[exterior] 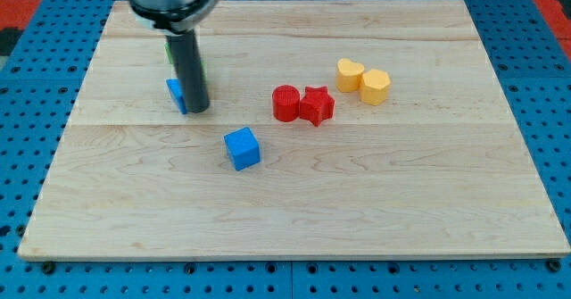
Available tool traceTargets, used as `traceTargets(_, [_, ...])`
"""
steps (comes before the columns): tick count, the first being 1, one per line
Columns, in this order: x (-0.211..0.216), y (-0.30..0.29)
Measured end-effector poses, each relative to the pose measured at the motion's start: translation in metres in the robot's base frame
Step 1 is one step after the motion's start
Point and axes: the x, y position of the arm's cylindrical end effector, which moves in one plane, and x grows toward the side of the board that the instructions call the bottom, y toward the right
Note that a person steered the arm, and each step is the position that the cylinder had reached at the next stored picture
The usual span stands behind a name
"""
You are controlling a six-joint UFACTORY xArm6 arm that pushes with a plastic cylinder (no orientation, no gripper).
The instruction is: Place the cube at the bottom of the triangle
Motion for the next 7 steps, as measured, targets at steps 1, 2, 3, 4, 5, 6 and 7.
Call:
traceTargets(1, [0.013, 0.05])
traceTargets(2, [0.043, 0.124])
traceTargets(3, [0.11, 0.12])
traceTargets(4, [0.099, 0.082])
traceTargets(5, [0.067, 0.053])
traceTargets(6, [0.083, 0.065])
traceTargets(7, [0.052, 0.086])
